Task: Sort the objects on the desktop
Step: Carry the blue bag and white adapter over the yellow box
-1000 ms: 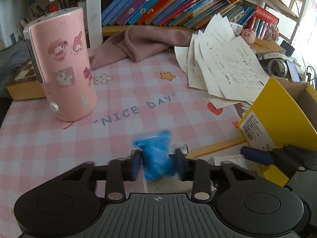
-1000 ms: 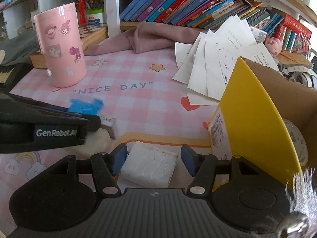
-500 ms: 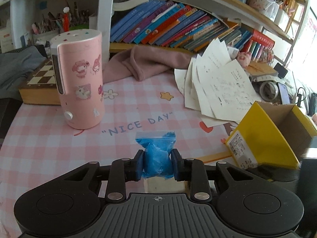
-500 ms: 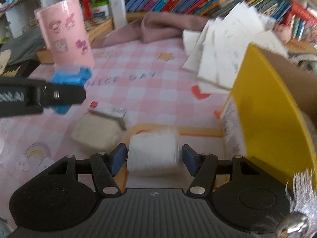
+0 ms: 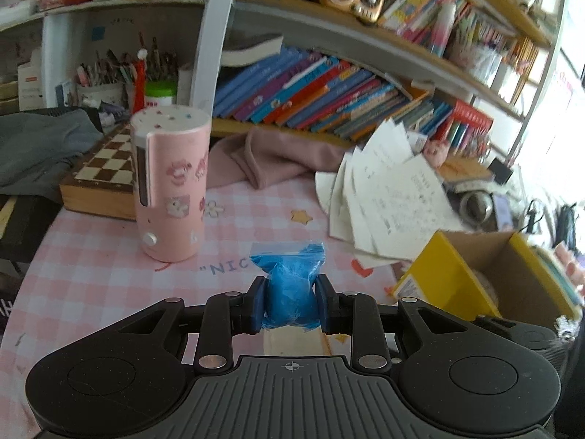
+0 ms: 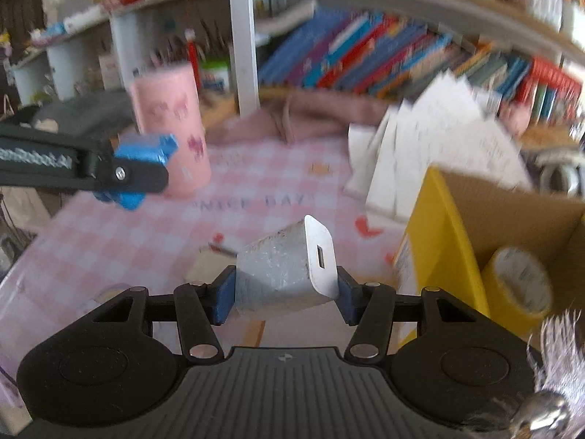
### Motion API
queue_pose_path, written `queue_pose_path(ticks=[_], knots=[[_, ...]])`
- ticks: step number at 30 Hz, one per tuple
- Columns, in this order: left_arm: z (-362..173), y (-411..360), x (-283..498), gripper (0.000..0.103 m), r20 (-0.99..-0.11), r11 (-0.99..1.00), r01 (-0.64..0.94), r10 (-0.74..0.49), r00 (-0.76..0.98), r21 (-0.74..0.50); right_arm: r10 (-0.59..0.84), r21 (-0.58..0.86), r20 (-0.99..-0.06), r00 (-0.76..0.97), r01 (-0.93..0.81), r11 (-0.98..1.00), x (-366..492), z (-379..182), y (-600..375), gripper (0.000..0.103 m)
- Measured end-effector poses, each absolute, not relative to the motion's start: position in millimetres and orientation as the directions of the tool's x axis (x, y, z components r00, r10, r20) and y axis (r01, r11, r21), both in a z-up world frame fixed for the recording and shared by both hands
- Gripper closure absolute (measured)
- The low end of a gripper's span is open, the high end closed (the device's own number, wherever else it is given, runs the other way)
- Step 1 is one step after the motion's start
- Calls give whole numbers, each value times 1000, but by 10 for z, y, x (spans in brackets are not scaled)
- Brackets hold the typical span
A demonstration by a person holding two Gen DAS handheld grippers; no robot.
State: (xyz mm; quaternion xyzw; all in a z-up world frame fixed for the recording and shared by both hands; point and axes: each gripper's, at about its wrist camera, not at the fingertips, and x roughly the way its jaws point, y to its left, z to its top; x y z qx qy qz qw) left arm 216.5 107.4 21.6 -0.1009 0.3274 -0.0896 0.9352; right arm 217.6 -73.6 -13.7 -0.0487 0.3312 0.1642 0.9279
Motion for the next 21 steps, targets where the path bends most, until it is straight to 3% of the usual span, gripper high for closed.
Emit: queue_pose_path(ticks=[11, 21], knots=[[506, 1101, 1551, 77, -489, 947, 172, -290, 823, -272, 219, 20, -482, 848, -239, 971, 1413, 413, -986, 51], [493, 1005, 1049, 77, -475, 919, 261, -378, 795, -295, 137, 23, -500, 855, -145, 989, 747, 407, -1120, 51]])
